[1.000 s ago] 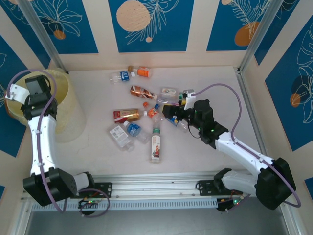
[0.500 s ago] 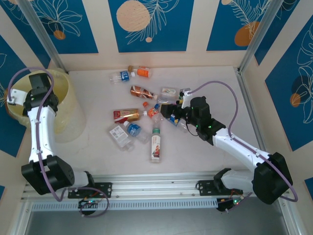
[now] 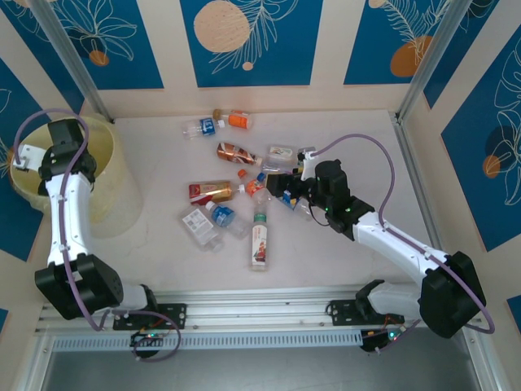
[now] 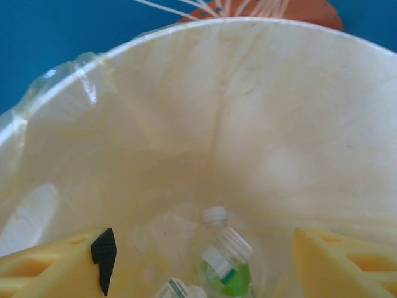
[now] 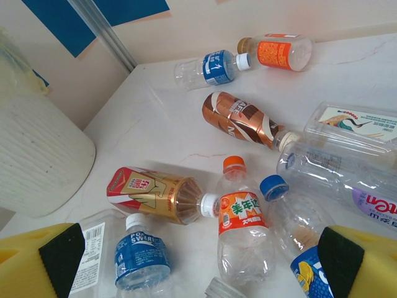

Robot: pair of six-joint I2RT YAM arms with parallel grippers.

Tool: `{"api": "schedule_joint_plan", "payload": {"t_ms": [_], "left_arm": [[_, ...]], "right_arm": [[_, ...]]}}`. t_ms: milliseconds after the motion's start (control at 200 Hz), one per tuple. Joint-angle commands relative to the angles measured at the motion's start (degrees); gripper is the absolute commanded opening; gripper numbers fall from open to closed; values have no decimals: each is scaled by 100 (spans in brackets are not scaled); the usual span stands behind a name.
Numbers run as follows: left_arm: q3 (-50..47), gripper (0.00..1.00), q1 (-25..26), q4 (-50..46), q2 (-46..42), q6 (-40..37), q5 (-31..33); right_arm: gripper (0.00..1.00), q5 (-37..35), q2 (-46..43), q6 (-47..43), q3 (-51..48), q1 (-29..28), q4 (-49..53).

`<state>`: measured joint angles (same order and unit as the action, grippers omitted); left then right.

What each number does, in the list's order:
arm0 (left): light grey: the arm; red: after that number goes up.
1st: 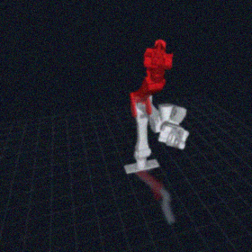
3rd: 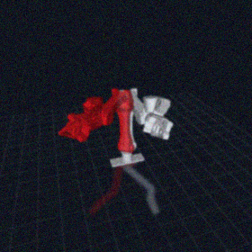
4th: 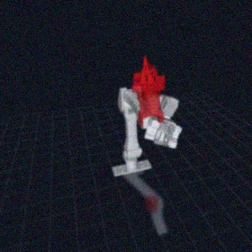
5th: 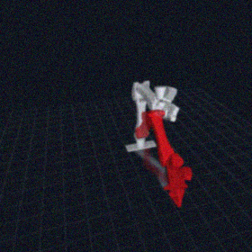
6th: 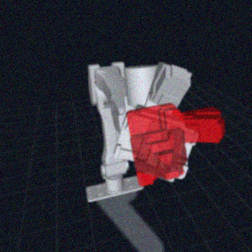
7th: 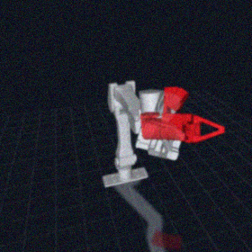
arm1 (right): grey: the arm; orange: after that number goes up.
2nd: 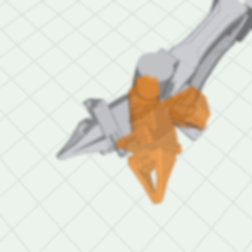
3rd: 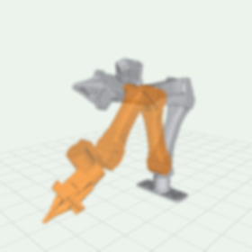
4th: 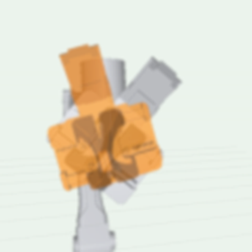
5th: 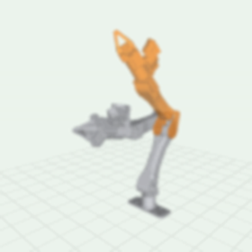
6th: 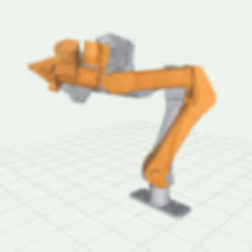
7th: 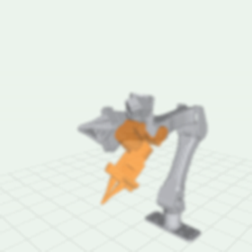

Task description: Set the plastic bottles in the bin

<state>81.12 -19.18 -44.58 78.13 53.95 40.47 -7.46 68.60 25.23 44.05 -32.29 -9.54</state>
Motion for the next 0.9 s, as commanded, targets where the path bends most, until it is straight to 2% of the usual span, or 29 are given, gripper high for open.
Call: {"api": "schedule_joint_plan", "payload": {"t_ms": [0, 235, 390, 585, 705, 895], "left_arm": [[215, 83, -30, 258, -101, -395, -405], [482, 100, 91, 773, -245, -979, -813], [727, 100, 532, 765, -364, -1243, -870], [927, 100, 1817, 750, -416, -1510, -292], [864, 100, 2688, 775, -370, -1479, -191], [530, 100, 3955, 750, -298, -1511, 193]], "right_arm": [[98, 57, 22, -80, 210, -50, 21], [98, 5, -18, -82, 200, -49, 14], [98, -255, -70, 3, 81, -49, -155], [100, -718, -223, 199, -142, -36, -417], [99, -1085, -307, 412, -269, 23, -380], [100, -997, -431, 896, -407, 271, -105]]}}
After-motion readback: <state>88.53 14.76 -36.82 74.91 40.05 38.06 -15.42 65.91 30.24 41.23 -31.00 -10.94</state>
